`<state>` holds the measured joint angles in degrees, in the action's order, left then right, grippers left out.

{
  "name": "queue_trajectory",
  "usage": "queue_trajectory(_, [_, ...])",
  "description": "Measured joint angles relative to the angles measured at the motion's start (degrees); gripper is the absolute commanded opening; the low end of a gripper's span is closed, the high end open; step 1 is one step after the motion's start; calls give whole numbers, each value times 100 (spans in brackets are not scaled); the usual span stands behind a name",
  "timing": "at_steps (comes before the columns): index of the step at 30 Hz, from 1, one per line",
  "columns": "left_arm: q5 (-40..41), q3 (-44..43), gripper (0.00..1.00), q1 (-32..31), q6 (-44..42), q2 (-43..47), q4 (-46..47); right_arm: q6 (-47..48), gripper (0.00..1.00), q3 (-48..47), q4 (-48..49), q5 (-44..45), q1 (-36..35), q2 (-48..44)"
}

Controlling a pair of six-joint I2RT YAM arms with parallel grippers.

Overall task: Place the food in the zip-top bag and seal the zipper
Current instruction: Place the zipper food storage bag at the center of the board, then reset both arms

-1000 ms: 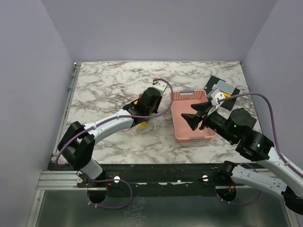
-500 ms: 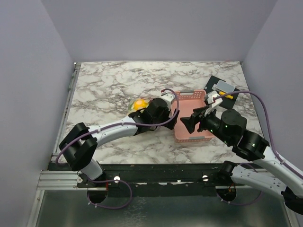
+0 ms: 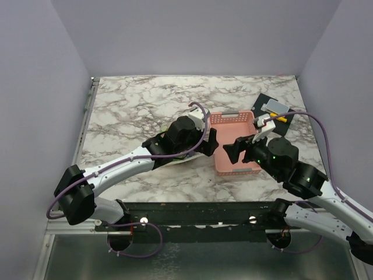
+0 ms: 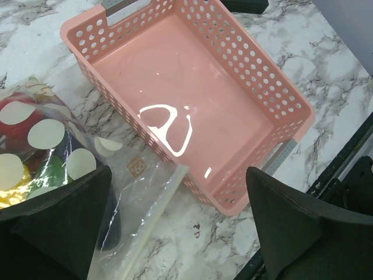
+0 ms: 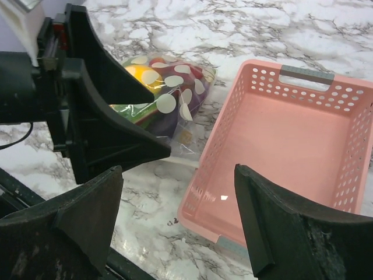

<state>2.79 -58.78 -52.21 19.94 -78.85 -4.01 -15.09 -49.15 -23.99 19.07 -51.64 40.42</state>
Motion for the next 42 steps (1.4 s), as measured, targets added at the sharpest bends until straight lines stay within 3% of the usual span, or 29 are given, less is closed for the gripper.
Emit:
queue_trajectory(4, [22, -46, 99, 0, -24, 201, -326, -249, 84, 17, -22, 173, 0, 7])
queue_trajectory(7, [184, -179, 99, 0, -46, 315, -629, -485, 93, 24, -83, 341, 0, 55])
queue_trajectory(12, [627, -590, 99, 61, -48, 341, -1335, -787, 96, -52, -356, 577, 0, 363])
queue_trajectory(16, [756, -824, 99, 339, -125, 297, -1838, -798, 100, -245, -520, 708, 0, 824])
queue_trajectory(17, [732, -833, 99, 780, -273, 289, -2234, -778, 100, -393, -581, 774, 0, 1241])
queue_trajectory(20, [678, -831, 99, 1023, -345, 339, -2350, -739, 100, -470, -632, 748, 120, 1392])
queue_trajectory(29, [859, -737, 99, 1993, -411, 1145, -2553, -693, 100, -675, -568, -319, 2138, 1751])
queue_trajectory(36, [855, -114, 99, 2640, -433, 1392, -2551, -686, 100, -420, -389, -1818, 3746, 1414])
queue_trajectory(42, [776, 557, 99, 2859, -348, 2127, -2546, -531, 100, 83, -214, -2590, 4000, 553])
